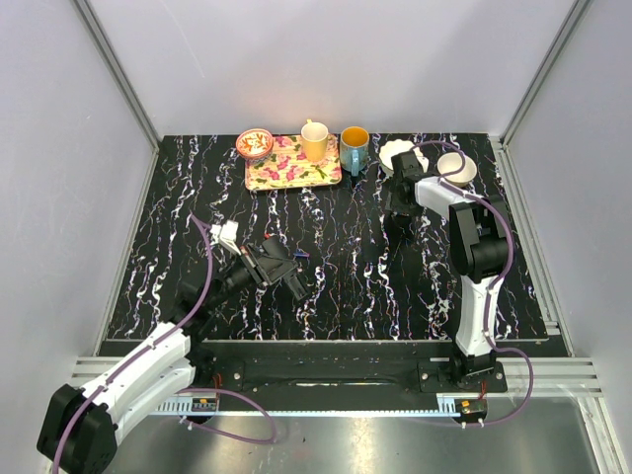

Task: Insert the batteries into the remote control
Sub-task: Move the battery to the center of the board.

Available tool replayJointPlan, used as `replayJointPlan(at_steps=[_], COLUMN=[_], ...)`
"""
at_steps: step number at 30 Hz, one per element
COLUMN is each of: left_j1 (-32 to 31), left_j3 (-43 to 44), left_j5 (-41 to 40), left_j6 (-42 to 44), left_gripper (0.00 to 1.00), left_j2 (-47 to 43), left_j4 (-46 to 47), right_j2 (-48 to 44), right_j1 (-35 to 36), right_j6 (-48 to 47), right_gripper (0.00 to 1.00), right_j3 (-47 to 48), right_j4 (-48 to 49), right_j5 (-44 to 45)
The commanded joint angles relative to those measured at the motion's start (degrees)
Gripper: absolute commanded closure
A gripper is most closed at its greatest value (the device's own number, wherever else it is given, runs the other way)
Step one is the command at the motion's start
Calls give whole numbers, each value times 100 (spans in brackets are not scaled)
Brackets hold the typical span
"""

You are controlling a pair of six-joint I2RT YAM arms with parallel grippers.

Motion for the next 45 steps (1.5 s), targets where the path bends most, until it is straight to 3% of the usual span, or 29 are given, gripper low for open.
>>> replayJointPlan(at_steps=[1, 3, 11, 22, 28, 32, 35, 39, 45], left_j1=[19, 28, 19, 19, 28, 19, 19, 10, 19], left_j3=[28, 28, 2, 37, 28, 28, -15, -103, -156], left_j5=[145, 162, 163, 145, 40, -39, -127, -268, -207], left_j6=[23, 23, 6, -21, -47, -82, -108, -205, -284], left_gripper=[100, 100, 100, 100, 100, 100, 100, 100, 100], left_j2=[29, 20, -15, -94, -156, -165, -208, -226, -165], left_j4=[471, 471, 471, 427, 436, 444, 453, 584, 760], right_j2=[78, 78, -27, -791, -1695, -2356, -2760, -2972, -2744], right_j1=[48, 40, 40, 40, 40, 48, 154, 321, 365], right_j6=[-130, -130, 106, 853, 2495, 4189, 5007, 5643, 6320], right_gripper=[40, 43, 70, 86, 99, 100, 100, 100, 100], right_j3=[95, 77, -169, -652, -1556, -2470, -2937, -3087, -3061], right_j4=[-46, -38, -47, -19, -38, 278, 192, -283, -916], right_j5=[3, 11, 46, -112, -603, -911, -615, -51, 73])
